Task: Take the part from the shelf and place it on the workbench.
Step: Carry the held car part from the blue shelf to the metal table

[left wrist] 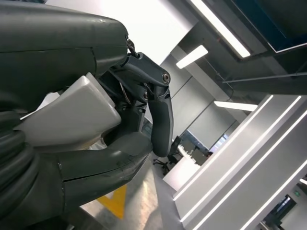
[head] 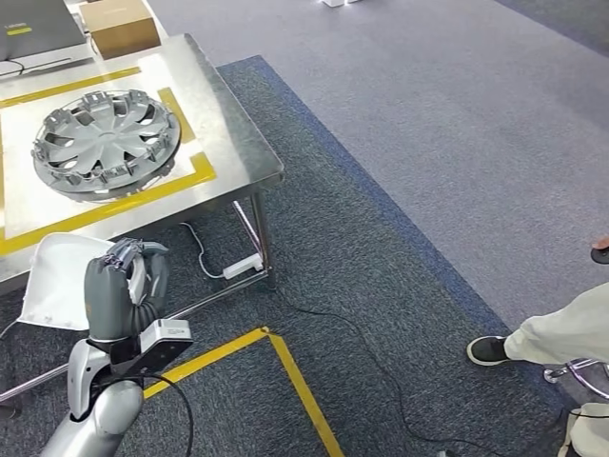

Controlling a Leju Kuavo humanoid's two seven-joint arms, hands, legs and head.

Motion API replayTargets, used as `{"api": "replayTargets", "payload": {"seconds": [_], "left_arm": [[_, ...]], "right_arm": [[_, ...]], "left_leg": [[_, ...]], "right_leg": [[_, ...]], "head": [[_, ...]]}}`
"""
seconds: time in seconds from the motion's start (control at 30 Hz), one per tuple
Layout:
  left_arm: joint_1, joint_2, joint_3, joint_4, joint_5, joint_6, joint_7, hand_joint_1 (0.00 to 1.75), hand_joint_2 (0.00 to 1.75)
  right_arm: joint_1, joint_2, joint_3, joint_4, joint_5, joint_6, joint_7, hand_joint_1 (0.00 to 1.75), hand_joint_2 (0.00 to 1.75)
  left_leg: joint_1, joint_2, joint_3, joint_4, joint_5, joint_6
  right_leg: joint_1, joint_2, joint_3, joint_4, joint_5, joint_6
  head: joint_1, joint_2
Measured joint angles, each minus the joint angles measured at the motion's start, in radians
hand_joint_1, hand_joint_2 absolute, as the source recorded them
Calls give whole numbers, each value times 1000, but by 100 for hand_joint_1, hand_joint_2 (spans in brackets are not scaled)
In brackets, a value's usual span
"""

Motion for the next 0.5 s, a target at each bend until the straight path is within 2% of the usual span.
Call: {"api": "replayTargets", "payload": {"seconds": [0.03, 0.07, 0.1, 0.13, 0.17, 0.23, 0.27, 0.3, 0.37, 0.4, 0.43, 0.5], "left_arm": [[1, 0, 0, 0, 0, 0, 0, 175, 175], [1, 0, 0, 0, 0, 0, 0, 175, 175], [1, 0, 0, 0, 0, 0, 0, 175, 175], [1, 0, 0, 0, -1, 0, -1, 175, 175], [1, 0, 0, 0, -1, 0, -1, 175, 175], [-1, 0, 0, 1, -2, 0, -2, 175, 175], [-1, 0, -1, 1, -3, 0, -3, 175, 175], [-1, 0, -1, 1, -3, 0, -3, 175, 175], [-1, 0, -2, 1, -3, 1, -3, 175, 175], [-1, 0, -2, 1, -3, 1, -3, 175, 175], [-1, 1, -2, 1, -3, 1, -4, 175, 175], [0, 1, -2, 2, -3, 1, -4, 175, 175]], "right_arm": [[1, 0, 0, 0, 2, -1, 0, 0, 0], [3, 0, 0, 0, 4, -3, 0, 0, 0], [4, 0, 1, 0, 7, -5, 0, 0, 0], [4, 0, 1, 0, 9, -8, 0, 0, 0], [6, 0, 1, 0, 12, -11, 0, 0, 0], [7, 0, 1, 1, 16, -17, 1, 0, 0], [8, 0, 2, 1, 18, -19, 1, 0, 0], [7, 0, 2, 1, 20, -20, 2, 0, 0], [7, 0, 3, 1, 21, -21, 2, 0, 0], [6, 0, 4, 1, 21, -20, 2, 0, 0], [5, 0, 5, 1, 21, -20, 2, 0, 0], [4, 0, 6, 1, 21, -20, 2, 0, 0]], "left_leg": [[1, 0, 11, 0, -9, -1], [3, -1, 25, 0, -20, -4], [6, -2, 41, 0, -33, -8], [10, -5, 60, 1, -48, -14], [12, -7, 76, 2, -63, -21], [13, -12, 90, 6, -85, -36], [13, -14, 90, 8, -91, -42], [14, -15, 86, 9, -90, -48], [16, -13, 69, 44, -80, -57], [16, -11, 46, 85, -81, -61], [16, -10, 16, 140, -95, -62], [14, -9, -58, 253, -151, -62]], "right_leg": [[-2, -1, -35, 24, -21, 4], [-4, -1, -56, 18, -24, 7], [-6, -2, -63, -15, -3, 11], [-9, -1, -59, -71, 45, 15], [-12, 2, -54, -130, 105, 19], [-12, 7, -40, -200, 182, 9], [-10, 7, -39, -205, 191, 0], [-8, 4, -35, -203, 185, -11], [-9, -3, -26, -209, 183, -24], [-10, -7, -19, -213, 179, -31], [-9, -11, -11, -216, 174, -37], [-5, -19, 2, -217, 162, -47]], "head": [[0, 0], [0, 0], [0, 0], [0, 0], [1, 0], [2, 0], [3, 0], [2, 0], [0, 0], [-1, 0], [-1, 0], [-2, 0]]}}
